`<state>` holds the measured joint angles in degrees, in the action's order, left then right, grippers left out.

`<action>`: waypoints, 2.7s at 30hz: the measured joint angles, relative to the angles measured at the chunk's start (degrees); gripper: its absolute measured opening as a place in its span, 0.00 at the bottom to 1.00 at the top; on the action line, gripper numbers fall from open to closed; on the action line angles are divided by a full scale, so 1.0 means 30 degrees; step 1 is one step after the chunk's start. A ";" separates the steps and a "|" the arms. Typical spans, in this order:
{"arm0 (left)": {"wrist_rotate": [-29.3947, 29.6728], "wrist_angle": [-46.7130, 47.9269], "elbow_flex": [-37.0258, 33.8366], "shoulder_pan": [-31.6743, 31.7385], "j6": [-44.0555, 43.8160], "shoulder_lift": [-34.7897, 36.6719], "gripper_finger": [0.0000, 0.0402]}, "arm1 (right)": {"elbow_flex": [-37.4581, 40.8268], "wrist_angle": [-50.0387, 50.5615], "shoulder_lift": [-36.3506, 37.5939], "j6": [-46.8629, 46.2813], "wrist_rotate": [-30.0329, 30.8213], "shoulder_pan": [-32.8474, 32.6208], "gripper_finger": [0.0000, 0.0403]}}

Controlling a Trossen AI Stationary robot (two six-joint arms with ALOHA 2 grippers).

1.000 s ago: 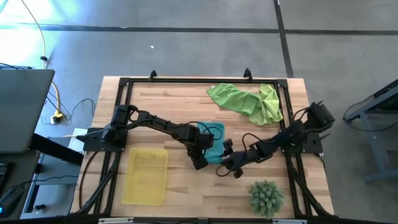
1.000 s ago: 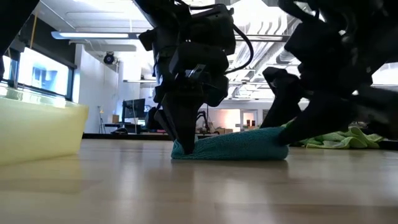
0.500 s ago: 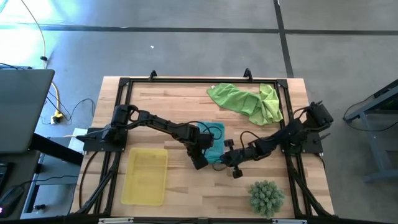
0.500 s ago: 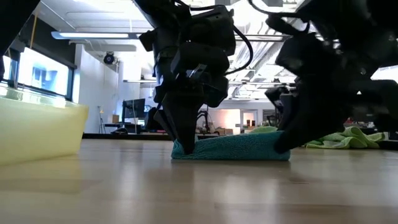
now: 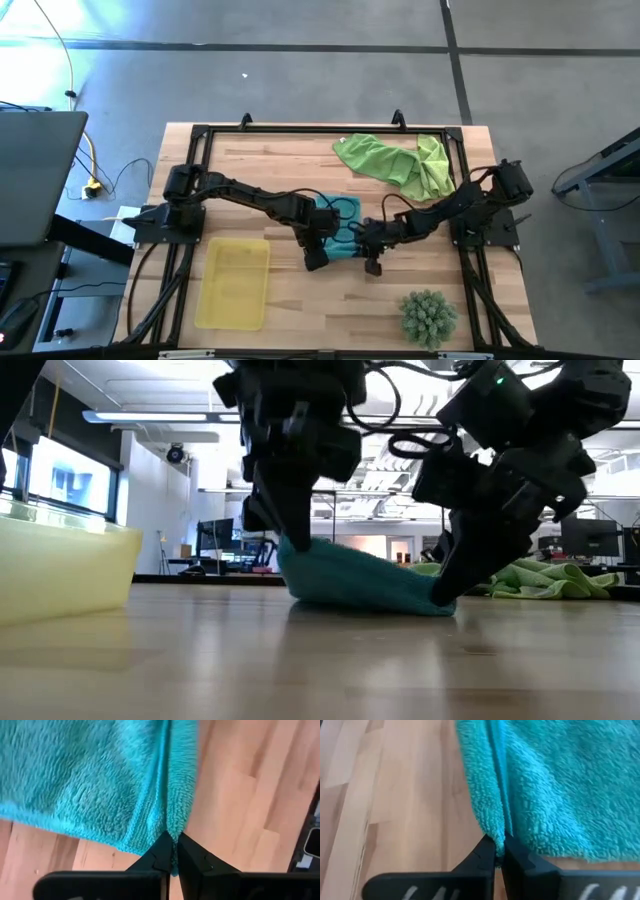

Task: Roll microfiber towels into tight, uniform cylinder then place into a basket
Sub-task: Roll the blue microfiber towel

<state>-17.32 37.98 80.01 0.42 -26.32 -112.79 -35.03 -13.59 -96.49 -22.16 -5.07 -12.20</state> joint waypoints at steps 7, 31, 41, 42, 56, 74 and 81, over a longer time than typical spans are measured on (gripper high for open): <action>0.0947 0.0113 0.0007 -0.0501 0.1503 0.0065 0.06 | 0.0026 0.0056 -0.0073 0.0050 -0.0032 0.0237 0.01; 0.9973 0.0848 0.0022 -0.4201 0.5079 0.0101 0.27 | 0.0087 0.0277 -0.0102 -0.3809 -0.3933 0.0237 0.01; 1.1174 -0.3276 0.0051 -0.5894 0.5345 -0.0147 0.28 | 0.0095 0.0235 -0.0109 -0.3824 -0.4157 0.0237 0.01; 1.1652 -0.3293 0.0051 -0.5894 0.5345 -0.0147 0.30 | 0.0095 0.0234 -0.0109 -0.3824 -0.4156 0.0230 0.01; 1.3650 -0.4326 -0.0353 -0.5590 0.3248 -0.1054 0.43 | 0.0095 0.0191 -0.0109 -0.3667 -0.4017 0.0230 0.01; 1.2275 -0.4182 -0.0627 -0.5384 0.1410 -0.2092 0.25 | 0.0095 0.0177 -0.0109 -0.3301 -0.3988 0.0230 0.01; 0.9113 -0.4467 -0.0605 -0.5080 -0.1021 -0.2085 0.02 | 0.0095 0.0154 -0.0109 -0.3256 -0.3996 0.0186 0.01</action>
<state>10.02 24.57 78.19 -14.81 -29.38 -119.04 -34.74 -13.13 -96.82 -31.92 -17.06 -11.64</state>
